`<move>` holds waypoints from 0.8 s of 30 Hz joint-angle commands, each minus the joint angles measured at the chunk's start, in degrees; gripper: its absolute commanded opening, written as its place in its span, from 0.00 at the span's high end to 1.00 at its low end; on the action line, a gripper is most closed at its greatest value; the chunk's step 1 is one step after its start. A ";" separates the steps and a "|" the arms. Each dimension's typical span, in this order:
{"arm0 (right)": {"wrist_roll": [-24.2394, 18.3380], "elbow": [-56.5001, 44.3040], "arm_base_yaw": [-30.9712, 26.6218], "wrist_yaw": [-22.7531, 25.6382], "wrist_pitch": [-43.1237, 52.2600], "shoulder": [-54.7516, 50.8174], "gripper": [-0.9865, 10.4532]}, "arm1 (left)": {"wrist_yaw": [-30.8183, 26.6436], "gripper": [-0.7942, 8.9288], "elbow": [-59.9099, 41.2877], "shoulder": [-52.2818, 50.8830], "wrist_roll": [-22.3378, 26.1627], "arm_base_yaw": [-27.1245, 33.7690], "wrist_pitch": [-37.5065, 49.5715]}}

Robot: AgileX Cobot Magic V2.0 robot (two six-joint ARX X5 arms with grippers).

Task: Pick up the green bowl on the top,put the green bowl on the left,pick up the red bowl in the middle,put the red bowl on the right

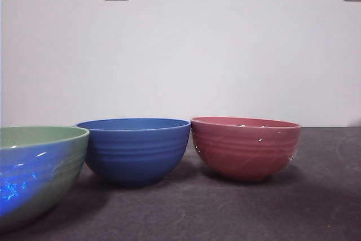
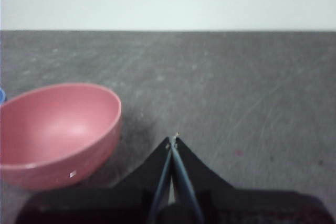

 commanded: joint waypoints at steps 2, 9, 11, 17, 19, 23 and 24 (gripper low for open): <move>2.16 -0.63 0.00 0.13 -1.18 -0.26 0.91 | 0.00 0.92 -0.48 -0.15 -0.42 0.20 -1.20; 2.16 -0.61 0.02 0.35 -1.25 0.17 0.91 | 0.00 0.92 -0.48 -0.15 -0.42 0.20 -1.20; 2.16 -0.61 0.02 0.35 -1.25 0.17 0.91 | 0.00 0.92 -0.48 -0.15 -0.42 0.20 -1.20; 2.16 -0.61 0.02 0.35 -1.25 0.17 0.91 | 0.00 0.92 -0.48 -0.15 -0.42 0.20 -1.18; 2.16 -0.61 0.02 0.35 -1.25 0.17 0.91 | 0.00 0.92 -0.48 -0.15 -0.42 0.20 -1.18; 2.16 -0.61 0.02 0.35 -1.25 0.17 0.91 | 0.02 0.92 -0.48 -0.15 -0.42 0.20 -1.18; 2.16 -0.61 0.02 0.35 -1.25 0.17 0.91 | 0.00 0.92 -0.48 -0.15 -0.42 0.20 -1.20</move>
